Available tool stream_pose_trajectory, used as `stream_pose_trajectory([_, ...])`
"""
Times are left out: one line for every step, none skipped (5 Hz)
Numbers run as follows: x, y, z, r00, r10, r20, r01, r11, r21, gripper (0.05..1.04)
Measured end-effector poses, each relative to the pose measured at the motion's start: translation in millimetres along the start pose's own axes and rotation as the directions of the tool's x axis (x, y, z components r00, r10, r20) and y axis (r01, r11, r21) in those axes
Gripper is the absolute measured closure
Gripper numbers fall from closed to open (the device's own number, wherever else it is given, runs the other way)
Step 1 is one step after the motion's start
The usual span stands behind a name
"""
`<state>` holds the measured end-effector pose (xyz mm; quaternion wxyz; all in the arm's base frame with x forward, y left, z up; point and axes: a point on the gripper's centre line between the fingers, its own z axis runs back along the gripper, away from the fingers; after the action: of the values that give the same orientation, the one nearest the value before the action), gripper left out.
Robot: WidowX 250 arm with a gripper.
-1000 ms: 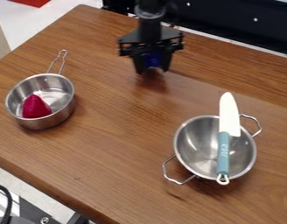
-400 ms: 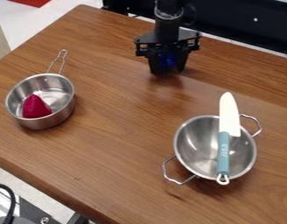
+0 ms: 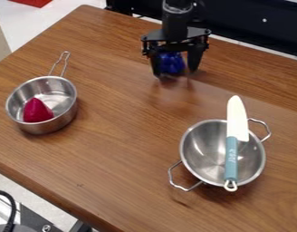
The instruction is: Move the blue object in the silver pot to the middle top of the table
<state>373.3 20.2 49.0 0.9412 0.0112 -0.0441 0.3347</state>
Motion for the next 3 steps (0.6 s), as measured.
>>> stream_pose_trajectory([-2, 4, 5, 1.000, -0.002, -0.018, 0.002, 1.000, 0.002, 0.084])
stream_pose_trajectory([0, 18, 27, 1.000, -0.023, -0.016, 0.022, 0.999, -0.034, 0.084])
stream_pose_trajectory([4, 51, 33, 0.996, -0.092, 0.003, 0.092, 0.995, -0.022, 0.084])
